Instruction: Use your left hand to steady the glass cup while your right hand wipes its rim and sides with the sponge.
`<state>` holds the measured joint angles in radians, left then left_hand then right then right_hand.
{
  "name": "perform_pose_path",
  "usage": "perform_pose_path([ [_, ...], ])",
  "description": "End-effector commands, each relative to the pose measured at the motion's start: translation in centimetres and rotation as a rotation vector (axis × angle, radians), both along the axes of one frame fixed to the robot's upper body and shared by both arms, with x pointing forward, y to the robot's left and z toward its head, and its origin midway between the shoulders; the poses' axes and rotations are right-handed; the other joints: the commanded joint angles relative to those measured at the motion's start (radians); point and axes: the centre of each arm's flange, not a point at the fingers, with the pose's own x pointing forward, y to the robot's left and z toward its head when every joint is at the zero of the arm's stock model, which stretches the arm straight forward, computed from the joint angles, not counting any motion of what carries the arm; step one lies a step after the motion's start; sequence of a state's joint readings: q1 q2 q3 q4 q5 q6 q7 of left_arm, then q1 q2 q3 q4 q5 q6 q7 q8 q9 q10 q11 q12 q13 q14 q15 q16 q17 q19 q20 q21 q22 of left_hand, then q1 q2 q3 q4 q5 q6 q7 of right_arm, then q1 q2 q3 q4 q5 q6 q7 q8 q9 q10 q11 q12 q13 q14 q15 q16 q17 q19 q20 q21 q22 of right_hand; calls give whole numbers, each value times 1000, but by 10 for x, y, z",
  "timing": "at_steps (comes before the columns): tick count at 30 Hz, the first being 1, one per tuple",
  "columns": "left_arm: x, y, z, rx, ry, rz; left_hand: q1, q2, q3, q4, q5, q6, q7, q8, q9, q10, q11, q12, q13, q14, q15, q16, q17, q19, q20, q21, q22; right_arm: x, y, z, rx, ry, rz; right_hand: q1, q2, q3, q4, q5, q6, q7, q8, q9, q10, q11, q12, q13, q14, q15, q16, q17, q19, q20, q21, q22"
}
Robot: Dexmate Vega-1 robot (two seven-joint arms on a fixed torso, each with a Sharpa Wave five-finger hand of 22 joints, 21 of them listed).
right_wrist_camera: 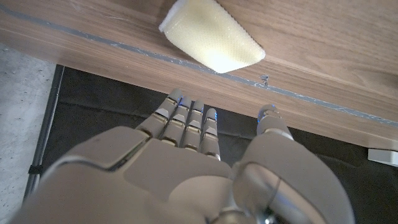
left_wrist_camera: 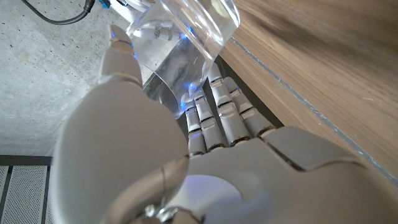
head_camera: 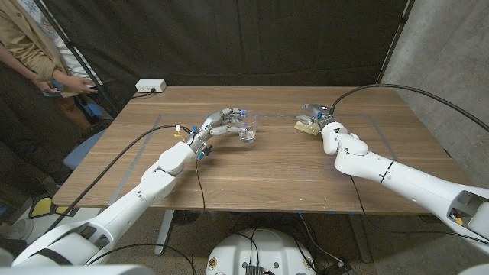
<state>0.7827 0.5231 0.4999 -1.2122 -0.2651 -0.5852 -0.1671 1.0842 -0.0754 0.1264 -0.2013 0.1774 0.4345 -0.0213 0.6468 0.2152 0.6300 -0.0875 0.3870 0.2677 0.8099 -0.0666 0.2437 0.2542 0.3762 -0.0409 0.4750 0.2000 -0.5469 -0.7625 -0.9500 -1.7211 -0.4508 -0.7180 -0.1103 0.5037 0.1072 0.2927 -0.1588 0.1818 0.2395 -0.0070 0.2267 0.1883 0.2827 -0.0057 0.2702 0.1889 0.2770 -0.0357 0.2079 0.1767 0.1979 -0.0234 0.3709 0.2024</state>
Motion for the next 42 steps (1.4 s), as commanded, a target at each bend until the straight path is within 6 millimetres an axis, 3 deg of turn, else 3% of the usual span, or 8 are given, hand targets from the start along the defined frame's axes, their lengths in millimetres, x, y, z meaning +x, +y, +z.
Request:
perform_pose_path([
  [1, 1, 1, 1, -1, 1, 0, 165, 176, 79, 70, 7, 184, -92, 100, 6, 132, -116, -1, 3, 37, -160, -3, 2, -2, -71, 8, 3, 9, -2, -8, -51, 35, -62, 16, -3, 0, -5, 5, 7, -3, 7, 5, 10, 1, 5, 2, 9, -20, 5, 1, 10, 3, 8, 4],
  [24, 4, 3, 2, -1, 4, -1, 161, 178, 89, 74, 9, 185, -90, 107, 4, 135, -116, -9, 9, 39, -160, -11, 4, -5, -75, 13, 3, 21, -1, -17, -103, 66, -103, 61, -3, 6, -7, 8, 43, -14, 10, 5, 52, -12, 11, 1, 52, -46, 7, 4, 46, -14, 23, 5],
  [32, 8, 4, 3, -1, 10, -1, 158, 178, 91, 75, 8, 185, -88, 109, 4, 137, -116, -11, 11, 40, -159, -12, 4, -7, -78, 14, 2, 24, -1, -20, -113, 62, -99, 77, -3, 10, -2, 11, 76, -23, 16, 5, 99, -21, 22, 2, 104, -60, 17, 7, 72, -13, 35, 6],
  [42, 12, 5, 5, 1, 12, -1, 153, 178, 95, 78, 8, 187, -92, 112, 3, 139, -115, -15, 13, 41, -160, -15, 5, -9, -79, 16, 2, 29, 2, -22, -130, 35, -96, 129, -1, 28, -5, 18, 168, -43, 39, 6, 196, -32, 43, 4, 203, -96, 31, 12, 122, -23, 64, 10],
])
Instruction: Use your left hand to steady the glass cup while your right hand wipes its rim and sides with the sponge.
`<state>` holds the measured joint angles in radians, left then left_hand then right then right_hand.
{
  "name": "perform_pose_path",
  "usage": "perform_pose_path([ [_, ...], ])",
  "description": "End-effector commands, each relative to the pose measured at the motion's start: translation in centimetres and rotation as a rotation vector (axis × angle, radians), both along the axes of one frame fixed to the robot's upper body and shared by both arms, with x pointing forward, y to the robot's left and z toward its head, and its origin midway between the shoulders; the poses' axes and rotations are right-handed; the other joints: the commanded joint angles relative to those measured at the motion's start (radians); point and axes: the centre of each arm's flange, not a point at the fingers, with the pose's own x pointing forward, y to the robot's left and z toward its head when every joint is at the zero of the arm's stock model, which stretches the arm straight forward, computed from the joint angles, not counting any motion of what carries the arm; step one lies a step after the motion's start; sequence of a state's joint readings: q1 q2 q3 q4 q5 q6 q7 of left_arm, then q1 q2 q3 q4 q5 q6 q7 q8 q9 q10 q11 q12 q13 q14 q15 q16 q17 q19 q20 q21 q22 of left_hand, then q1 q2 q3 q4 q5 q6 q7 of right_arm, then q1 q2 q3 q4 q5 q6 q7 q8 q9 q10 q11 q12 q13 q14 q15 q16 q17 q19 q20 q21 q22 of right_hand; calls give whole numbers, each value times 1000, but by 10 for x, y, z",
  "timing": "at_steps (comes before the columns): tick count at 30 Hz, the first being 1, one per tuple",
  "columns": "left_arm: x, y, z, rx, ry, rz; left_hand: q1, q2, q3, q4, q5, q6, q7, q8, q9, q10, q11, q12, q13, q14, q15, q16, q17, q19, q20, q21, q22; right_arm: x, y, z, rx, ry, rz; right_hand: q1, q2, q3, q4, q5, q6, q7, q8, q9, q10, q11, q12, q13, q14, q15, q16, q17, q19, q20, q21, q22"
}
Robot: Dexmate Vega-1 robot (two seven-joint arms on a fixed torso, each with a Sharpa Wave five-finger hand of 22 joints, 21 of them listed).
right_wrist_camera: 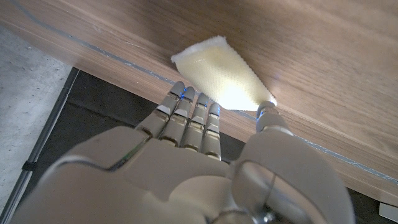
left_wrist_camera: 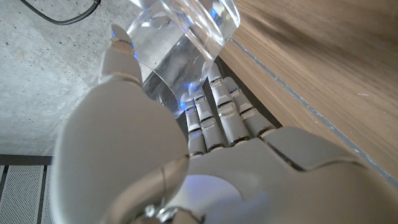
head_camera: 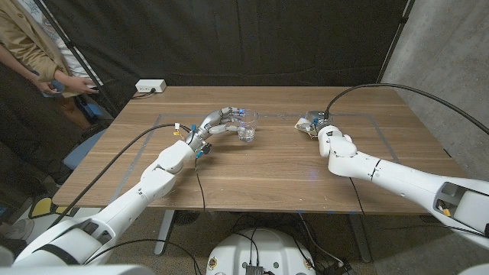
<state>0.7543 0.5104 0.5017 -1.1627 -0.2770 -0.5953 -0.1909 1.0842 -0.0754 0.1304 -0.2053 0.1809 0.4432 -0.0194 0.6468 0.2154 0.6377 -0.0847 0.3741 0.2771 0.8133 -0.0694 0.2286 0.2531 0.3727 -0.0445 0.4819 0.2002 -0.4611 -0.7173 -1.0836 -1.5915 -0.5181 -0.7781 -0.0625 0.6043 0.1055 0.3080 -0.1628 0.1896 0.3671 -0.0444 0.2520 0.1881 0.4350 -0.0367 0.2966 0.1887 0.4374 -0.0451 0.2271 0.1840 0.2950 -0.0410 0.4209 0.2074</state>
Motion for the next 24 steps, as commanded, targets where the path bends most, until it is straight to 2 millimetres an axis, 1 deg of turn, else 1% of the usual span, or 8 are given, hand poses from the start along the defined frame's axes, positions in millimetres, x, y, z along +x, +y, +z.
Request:
perform_pose_path([
  [1, 5, 1, 2, 2, 3, -1, 153, 178, 91, 82, 5, 177, -93, 112, 3, 131, -118, -3, 4, 37, -157, -1, 6, -6, -76, 9, 2, 5, 3, -3, -22, -31, 12, 34, 3, 15, -1, 11, 53, -8, 18, 6, 55, -1, 19, 5, 58, -91, 16, 6, 32, -8, 18, 6],
  [5, 7, 0, 2, 4, 7, -4, 153, 179, 93, 82, 5, 175, -91, 112, 3, 132, -118, -4, 5, 38, -158, -1, 6, -8, -76, 9, 2, 4, 4, -2, -29, -69, 20, 68, 11, 27, 0, 15, 134, -32, 45, 8, 126, -19, 36, 7, 128, -110, 34, 14, 65, -7, 40, 9],
  [9, 8, 0, 3, 1, 7, -4, 152, 180, 95, 82, 5, 174, -94, 113, 3, 133, -118, -5, 6, 39, -157, -2, 6, -8, -77, 10, 2, 5, 6, -2, -44, -88, 21, 124, 19, 32, -1, 15, 287, -64, 106, 11, 248, -52, 71, 18, 244, -140, 88, 49, 107, -17, 77, 16],
  [14, 10, 0, 4, 1, 9, -1, 152, 180, 98, 82, 6, 175, -92, 115, 3, 133, -118, -7, 7, 40, -158, -3, 7, -8, -78, 12, 2, 7, 8, -4, -61, -84, 18, 182, 24, 30, -8, 17, 371, -78, 139, 10, 328, -61, 94, 28, 320, -164, 150, 94, 130, -30, 105, 24],
  [15, 11, 0, 4, 1, 9, -1, 152, 180, 98, 82, 6, 175, -90, 115, 3, 133, -118, -8, 7, 40, -158, -3, 7, -9, -77, 12, 2, 8, 8, -5, -63, -81, 17, 204, 18, 23, -8, 17, 379, -79, 142, 9, 361, -63, 104, 33, 340, -168, 177, 117, 134, -32, 116, 28],
  [16, 11, 0, 4, 0, 9, -1, 152, 180, 99, 82, 6, 175, -92, 115, 3, 134, -118, -8, 8, 40, -158, -4, 7, -9, -78, 12, 2, 9, 8, -5, -67, -78, 15, 208, 17, 20, -7, 17, 382, -78, 143, 9, 365, -69, 105, 34, 347, -169, 186, 124, 134, -33, 119, 29],
  [20, 12, 0, 6, -5, 7, 1, 150, 180, 101, 82, 6, 175, -93, 116, 2, 136, -118, -9, 9, 41, -158, -4, 7, -9, -79, 14, 2, 11, 9, -7, -81, -61, 9, 318, -13, -7, -15, 24, 378, -80, 132, 8, 421, -72, 128, 61, 390, -181, 294, 226, 136, -35, 171, 65],
  [24, 13, 0, 7, -6, 4, 1, 150, 180, 103, 82, 6, 175, -94, 118, 2, 137, -118, -10, 10, 42, -158, -4, 7, -12, -81, 13, 2, 12, 9, -7, -97, -58, 6, 438, -30, -39, -11, 32, 461, -72, 153, 16, 506, -94, 183, 108, 451, -187, 424, 346, 154, -59, 246, 106],
])
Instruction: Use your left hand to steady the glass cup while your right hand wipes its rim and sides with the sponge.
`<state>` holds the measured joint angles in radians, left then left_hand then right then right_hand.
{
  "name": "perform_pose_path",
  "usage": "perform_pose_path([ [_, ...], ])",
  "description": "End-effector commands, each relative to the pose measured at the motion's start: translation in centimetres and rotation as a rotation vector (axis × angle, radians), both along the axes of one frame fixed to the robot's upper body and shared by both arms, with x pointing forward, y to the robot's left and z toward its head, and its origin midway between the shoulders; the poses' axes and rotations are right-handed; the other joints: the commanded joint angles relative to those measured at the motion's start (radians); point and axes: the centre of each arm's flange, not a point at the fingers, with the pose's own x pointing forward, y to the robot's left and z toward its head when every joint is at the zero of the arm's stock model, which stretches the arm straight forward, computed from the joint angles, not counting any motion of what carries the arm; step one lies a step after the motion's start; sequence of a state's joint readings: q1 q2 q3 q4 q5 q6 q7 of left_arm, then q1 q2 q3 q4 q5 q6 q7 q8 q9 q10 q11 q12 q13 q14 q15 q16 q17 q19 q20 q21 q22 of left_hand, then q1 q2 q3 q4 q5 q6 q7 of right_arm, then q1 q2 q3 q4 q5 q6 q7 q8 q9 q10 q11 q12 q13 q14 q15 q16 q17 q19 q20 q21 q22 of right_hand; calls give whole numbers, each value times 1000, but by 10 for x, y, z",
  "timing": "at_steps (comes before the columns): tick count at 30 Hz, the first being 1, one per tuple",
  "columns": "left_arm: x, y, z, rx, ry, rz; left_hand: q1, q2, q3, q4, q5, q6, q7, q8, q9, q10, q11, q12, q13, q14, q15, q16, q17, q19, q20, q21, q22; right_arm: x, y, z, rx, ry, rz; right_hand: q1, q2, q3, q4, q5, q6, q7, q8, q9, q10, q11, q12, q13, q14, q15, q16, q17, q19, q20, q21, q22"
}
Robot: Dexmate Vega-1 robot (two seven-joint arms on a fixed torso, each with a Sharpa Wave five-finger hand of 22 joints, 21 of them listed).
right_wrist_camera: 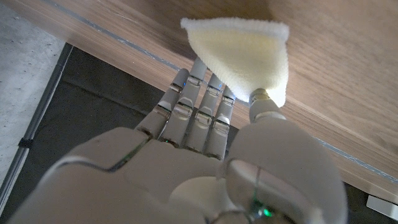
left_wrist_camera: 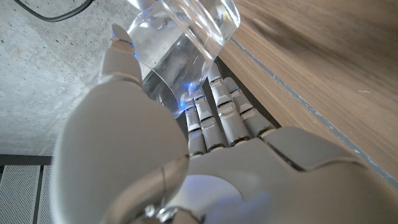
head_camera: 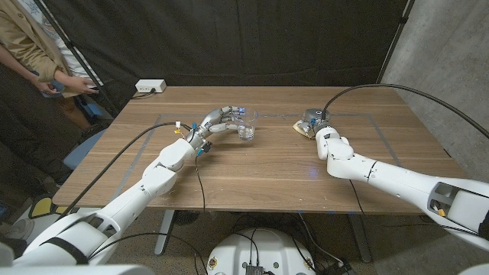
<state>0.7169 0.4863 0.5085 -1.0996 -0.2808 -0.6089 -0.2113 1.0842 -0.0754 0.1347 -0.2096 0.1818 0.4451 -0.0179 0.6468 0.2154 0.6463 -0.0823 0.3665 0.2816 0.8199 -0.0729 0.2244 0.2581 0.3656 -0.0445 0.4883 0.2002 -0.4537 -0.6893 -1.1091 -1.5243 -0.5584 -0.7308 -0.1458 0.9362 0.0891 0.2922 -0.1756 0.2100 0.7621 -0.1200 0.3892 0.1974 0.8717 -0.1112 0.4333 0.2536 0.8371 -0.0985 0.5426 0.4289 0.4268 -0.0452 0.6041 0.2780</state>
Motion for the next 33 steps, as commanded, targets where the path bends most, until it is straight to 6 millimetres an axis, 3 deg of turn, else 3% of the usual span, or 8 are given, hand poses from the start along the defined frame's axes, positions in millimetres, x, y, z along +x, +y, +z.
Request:
perform_pose_path([
  [1, 3, 0, 3, -7, -3, 1, 151, 180, 99, 86, 5, 173, -97, 118, 2, 129, -120, -3, 5, 35, -155, 0, 2, -5, -81, 7, 2, 6, 2, -4, -44, 22, -10, 140, -8, -26, 2, 14, 106, 1, 29, 10, 102, -23, 67, 58, 67, -135, 142, 133, 30, -61, 86, 47],
  [4, 5, -1, 3, -6, -5, 1, 150, 180, 101, 86, 5, 174, -92, 119, 2, 130, -120, -4, 6, 36, -154, -1, 2, -7, -82, 7, 2, 6, 2, -4, -49, 30, -2, 208, 6, -33, 7, 10, 164, 0, 45, 16, 164, -25, 109, 90, 104, -135, 206, 195, 38, -75, 140, 74],
  [7, 5, -2, 3, -3, -5, 1, 150, 179, 101, 85, 5, 174, -92, 120, 2, 131, -120, -5, 7, 35, -154, -2, 2, -8, -82, 8, 1, 5, 2, -4, -52, 5, 9, 230, 24, -36, 15, 5, 209, 7, 58, 16, 205, -17, 133, 107, 120, -136, 227, 211, 38, -84, 168, 88],
  [18, 3, -2, 3, 0, -9, 0, 148, 179, 107, 86, 5, 172, -92, 122, 2, 131, -120, -9, 9, 33, -154, -6, 1, -13, -84, 9, 1, -12, 2, 1, -25, -180, 62, 247, 33, -40, 18, 0, 234, 10, 62, 15, 217, -12, 146, 125, 126, -136, 226, 208, 39, -85, 200, 102],
  [33, -3, -4, 3, 3, -15, -4, 145, 178, 112, 86, 5, 170, -93, 125, 2, 131, -120, -14, 12, 32, -154, -9, 0, -14, -83, 12, 1, -43, -2, 19, 238, -373, 193, 253, 38, -39, 23, 0, 242, 9, 60, 13, 225, -13, 155, 140, 133, -135, 216, 210, 31, -86, 225, 112],
])
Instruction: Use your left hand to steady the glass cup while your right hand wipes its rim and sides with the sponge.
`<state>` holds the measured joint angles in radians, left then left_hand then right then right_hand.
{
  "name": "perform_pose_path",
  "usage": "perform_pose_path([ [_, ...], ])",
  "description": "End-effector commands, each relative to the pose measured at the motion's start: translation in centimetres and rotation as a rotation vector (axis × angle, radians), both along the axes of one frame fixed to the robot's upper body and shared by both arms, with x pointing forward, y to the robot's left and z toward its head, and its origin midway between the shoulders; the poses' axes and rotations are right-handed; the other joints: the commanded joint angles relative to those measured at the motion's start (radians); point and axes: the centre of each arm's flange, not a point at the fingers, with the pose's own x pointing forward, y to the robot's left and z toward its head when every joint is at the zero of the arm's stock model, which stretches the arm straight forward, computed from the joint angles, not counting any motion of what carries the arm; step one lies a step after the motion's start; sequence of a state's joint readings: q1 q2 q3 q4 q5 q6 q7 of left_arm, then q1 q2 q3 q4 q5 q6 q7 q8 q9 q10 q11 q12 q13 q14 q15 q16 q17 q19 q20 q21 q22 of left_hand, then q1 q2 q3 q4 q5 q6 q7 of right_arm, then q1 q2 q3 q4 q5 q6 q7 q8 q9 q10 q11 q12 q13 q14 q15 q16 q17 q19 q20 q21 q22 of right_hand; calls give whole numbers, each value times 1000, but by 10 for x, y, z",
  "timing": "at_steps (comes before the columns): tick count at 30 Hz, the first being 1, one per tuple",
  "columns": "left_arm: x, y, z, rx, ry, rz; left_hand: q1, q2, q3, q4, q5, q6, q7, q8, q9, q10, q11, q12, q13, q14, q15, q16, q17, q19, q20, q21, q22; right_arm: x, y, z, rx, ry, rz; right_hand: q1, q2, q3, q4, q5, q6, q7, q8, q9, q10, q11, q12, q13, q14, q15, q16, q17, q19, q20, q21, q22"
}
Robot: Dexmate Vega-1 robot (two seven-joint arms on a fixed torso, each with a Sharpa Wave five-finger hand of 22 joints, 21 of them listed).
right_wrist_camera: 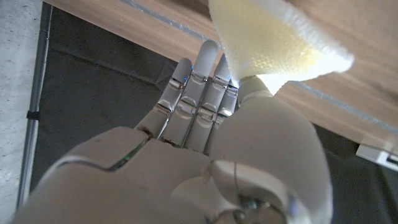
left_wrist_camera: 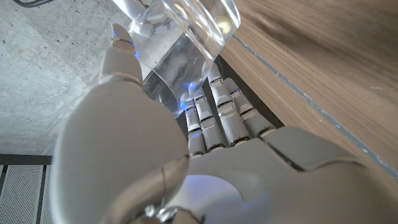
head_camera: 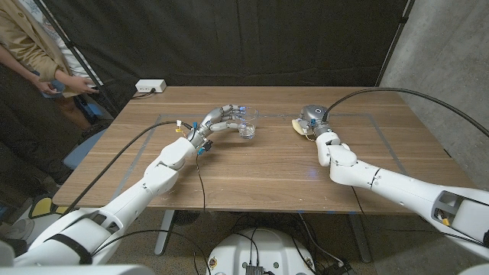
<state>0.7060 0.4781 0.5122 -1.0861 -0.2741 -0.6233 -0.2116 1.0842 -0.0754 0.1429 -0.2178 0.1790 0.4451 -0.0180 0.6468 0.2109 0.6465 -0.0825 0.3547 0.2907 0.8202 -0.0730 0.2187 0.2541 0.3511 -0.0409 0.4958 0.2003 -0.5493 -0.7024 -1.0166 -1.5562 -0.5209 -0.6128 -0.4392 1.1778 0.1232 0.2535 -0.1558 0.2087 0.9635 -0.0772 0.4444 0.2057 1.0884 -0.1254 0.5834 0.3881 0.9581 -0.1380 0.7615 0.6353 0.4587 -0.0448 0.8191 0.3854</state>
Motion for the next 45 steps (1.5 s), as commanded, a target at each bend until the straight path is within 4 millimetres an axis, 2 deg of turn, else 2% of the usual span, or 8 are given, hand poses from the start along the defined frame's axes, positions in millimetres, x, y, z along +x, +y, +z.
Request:
perform_pose_path([
  [1, -3, -1, 0, -1, -2, -1, 145, 177, 105, 94, 8, 169, -94, 125, 6, 131, -120, -3, 3, 32, -154, -3, 4, -1, -85, 5, 1, -22, -4, 13, 168, -127, 99, 12, 4, 0, 3, 1, 41, -34, 4, 4, 9, 1, 6, 6, 13, -96, -4, 4, -2, -86, 11, 5],
  [25, -9, -5, 3, -25, -1, -22, 143, 177, 116, 93, 9, 175, -94, 131, 4, 138, -120, -8, 8, 36, -154, -4, 4, -2, -84, 10, 0, -45, -4, 12, 466, -132, 312, 16, 2, 0, 6, 1, 46, -28, 0, 2, 8, 4, 10, 25, 23, -95, -18, 10, -11, -85, 46, 16],
  [35, -12, -7, 4, -42, -3, -32, 143, 177, 121, 92, 10, 178, -95, 134, 4, 143, -119, -9, 10, 37, -154, -4, 4, -2, -84, 13, 0, -49, -3, 6, 601, -94, 401, 17, 0, -2, 7, 1, 49, -25, -2, 2, 11, 0, 13, 32, 34, -94, -18, 16, -13, -81, 63, 20],
  [45, -17, -12, 8, -57, -13, -51, 143, 175, 126, 91, 10, 177, -94, 136, 4, 146, -119, -11, 12, 40, -155, -4, 4, 0, -86, 16, 0, -51, 3, -4, 692, -59, 443, 19, -3, -3, 7, 1, 54, -22, -2, 1, 18, 7, 17, 38, 40, -94, -19, 21, -11, -76, 79, 23],
])
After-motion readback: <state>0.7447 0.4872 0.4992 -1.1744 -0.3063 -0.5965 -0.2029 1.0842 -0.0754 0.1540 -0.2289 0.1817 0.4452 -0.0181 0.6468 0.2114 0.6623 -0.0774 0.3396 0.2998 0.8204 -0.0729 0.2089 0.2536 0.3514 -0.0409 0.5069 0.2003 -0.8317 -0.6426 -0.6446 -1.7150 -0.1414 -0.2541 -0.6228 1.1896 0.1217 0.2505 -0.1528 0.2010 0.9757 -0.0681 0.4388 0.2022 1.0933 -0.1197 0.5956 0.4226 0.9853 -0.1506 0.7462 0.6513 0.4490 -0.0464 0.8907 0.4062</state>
